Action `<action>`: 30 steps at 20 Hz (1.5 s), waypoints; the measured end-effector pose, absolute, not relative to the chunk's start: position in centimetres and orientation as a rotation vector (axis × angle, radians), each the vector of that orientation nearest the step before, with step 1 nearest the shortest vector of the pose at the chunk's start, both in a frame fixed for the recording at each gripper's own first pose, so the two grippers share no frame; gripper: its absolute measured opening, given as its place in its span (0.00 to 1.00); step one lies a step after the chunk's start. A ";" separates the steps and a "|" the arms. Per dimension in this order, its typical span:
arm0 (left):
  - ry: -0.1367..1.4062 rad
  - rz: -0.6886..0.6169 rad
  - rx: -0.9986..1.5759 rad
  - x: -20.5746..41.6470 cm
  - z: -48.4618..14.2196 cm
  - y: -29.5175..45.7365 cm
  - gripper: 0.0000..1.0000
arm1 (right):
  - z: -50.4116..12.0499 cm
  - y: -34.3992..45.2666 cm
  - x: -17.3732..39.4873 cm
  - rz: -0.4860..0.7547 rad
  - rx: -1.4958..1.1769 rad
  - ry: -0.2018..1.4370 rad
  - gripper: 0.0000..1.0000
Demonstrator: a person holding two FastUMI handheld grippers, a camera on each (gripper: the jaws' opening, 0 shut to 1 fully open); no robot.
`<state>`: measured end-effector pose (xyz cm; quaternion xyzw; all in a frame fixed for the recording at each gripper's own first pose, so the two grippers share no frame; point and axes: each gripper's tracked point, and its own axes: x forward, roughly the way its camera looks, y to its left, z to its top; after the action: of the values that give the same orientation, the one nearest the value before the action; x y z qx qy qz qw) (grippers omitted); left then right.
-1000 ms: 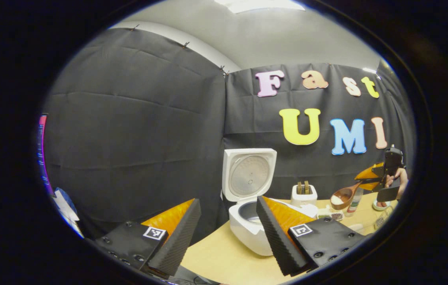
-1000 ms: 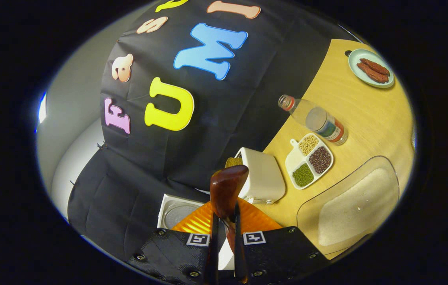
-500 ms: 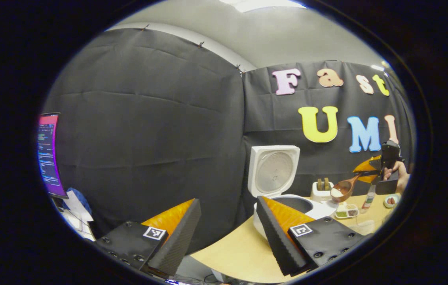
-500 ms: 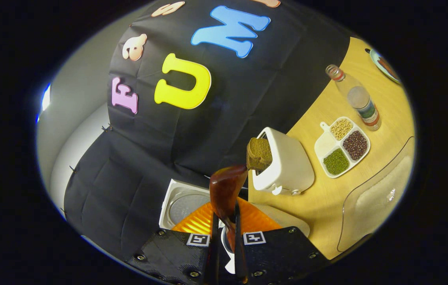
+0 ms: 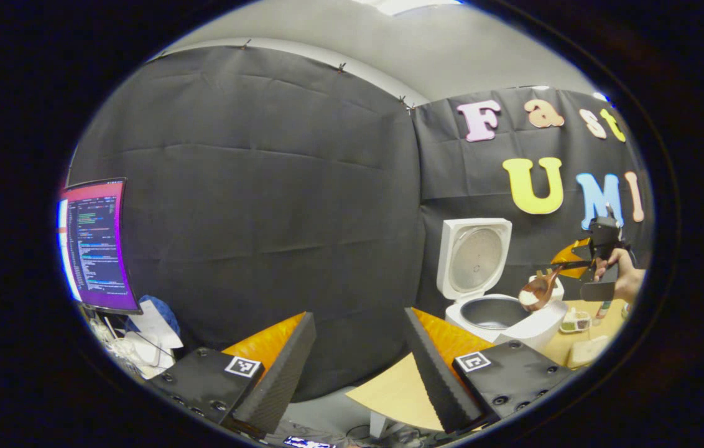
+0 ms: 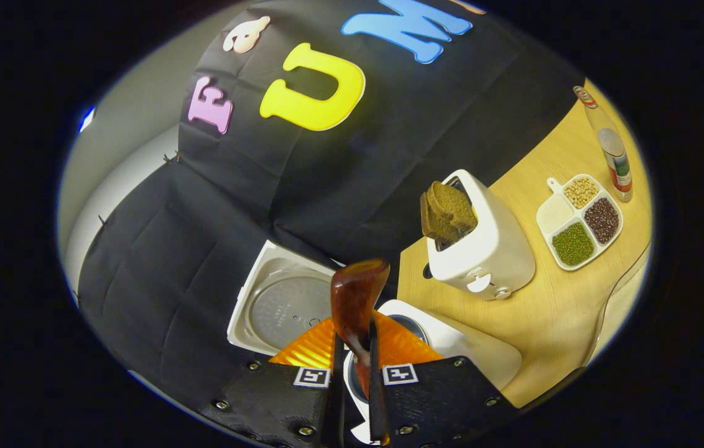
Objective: Close the left gripper, press the button to open the rice cooker; take a wooden spoon from the chopstick holder with the right hand, scoop a spoonful of rice and pour it into the rice cooker, then put the wooden spoon back into the chopstick holder.
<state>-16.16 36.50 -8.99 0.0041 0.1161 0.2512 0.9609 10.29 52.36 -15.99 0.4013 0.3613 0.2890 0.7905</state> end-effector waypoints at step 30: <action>0.275 0.596 0.006 -19.5 -10.5 38.4 0.98 | -14.4 60.1 7.1 0.830 -0.015 0.365 0.16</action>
<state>-19.47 38.43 -10.49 0.0031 0.1350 0.2925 0.9467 7.08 60.06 -14.38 -0.0071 0.1761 0.4009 0.8990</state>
